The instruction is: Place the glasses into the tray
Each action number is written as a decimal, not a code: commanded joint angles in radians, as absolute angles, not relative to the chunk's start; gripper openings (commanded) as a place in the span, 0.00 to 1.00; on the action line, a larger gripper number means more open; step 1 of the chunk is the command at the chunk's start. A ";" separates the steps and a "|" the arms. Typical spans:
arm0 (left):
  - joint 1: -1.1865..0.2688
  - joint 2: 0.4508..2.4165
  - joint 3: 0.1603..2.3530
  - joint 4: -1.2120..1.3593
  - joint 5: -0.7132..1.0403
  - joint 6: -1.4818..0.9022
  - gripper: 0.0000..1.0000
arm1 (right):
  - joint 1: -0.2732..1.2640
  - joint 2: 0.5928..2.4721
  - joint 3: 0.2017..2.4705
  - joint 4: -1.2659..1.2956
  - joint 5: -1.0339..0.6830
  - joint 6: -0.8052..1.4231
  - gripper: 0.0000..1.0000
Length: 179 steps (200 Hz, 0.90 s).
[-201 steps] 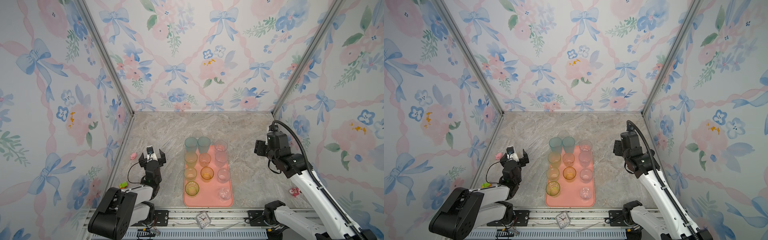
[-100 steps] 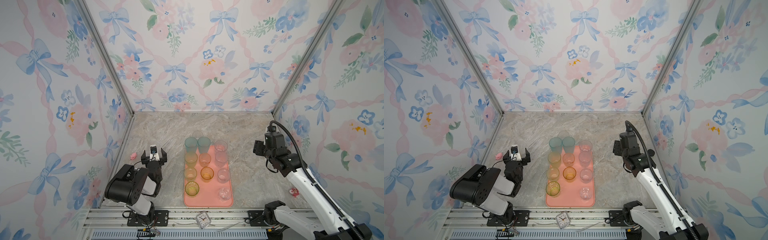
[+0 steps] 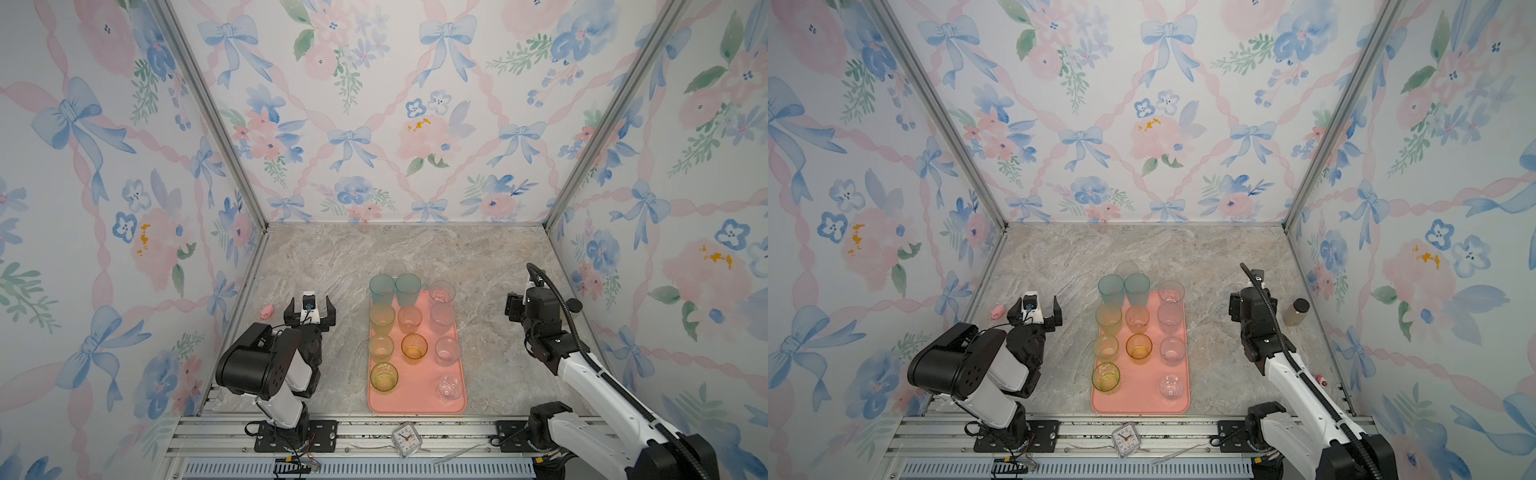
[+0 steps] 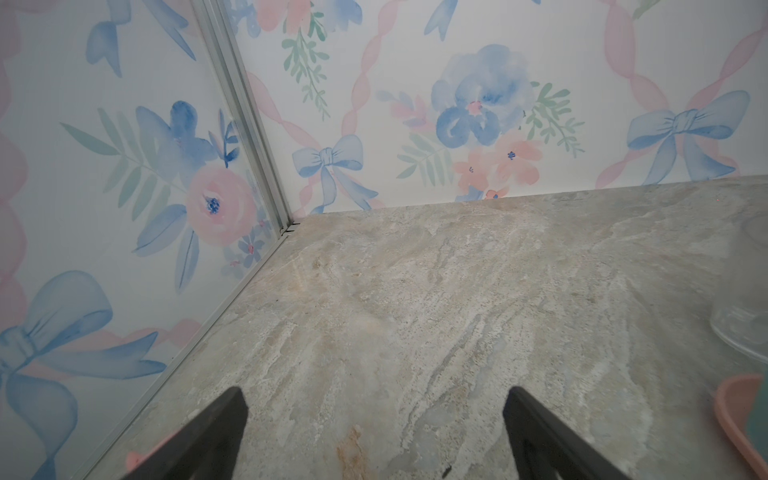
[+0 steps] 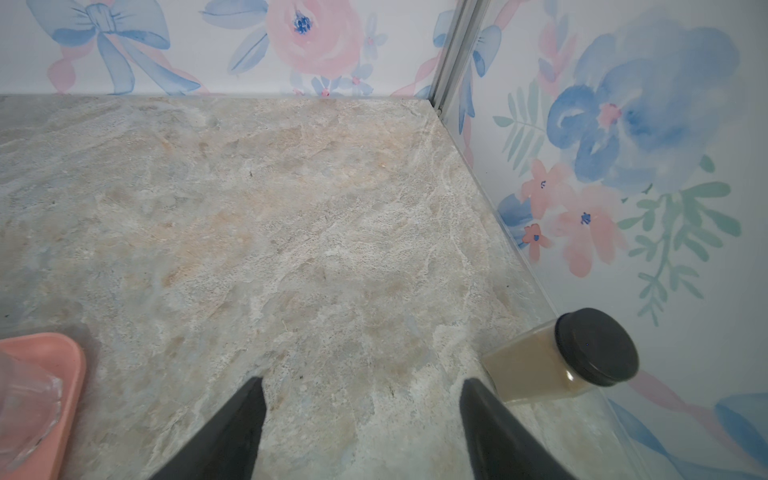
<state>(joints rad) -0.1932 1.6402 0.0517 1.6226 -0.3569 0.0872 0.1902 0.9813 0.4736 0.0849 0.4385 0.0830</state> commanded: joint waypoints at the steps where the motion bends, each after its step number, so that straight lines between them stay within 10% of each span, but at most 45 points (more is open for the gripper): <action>1: -0.194 1.654 0.042 1.723 -0.339 0.106 0.98 | 0.155 1.043 0.374 0.467 0.368 0.034 0.76; 123: -0.193 1.656 0.044 1.722 -0.339 0.106 0.98 | 0.107 1.564 0.294 1.125 0.267 -0.018 0.76; 179: -0.193 1.656 0.044 1.721 -0.339 0.107 0.98 | 0.068 1.549 0.386 0.922 0.218 0.013 0.78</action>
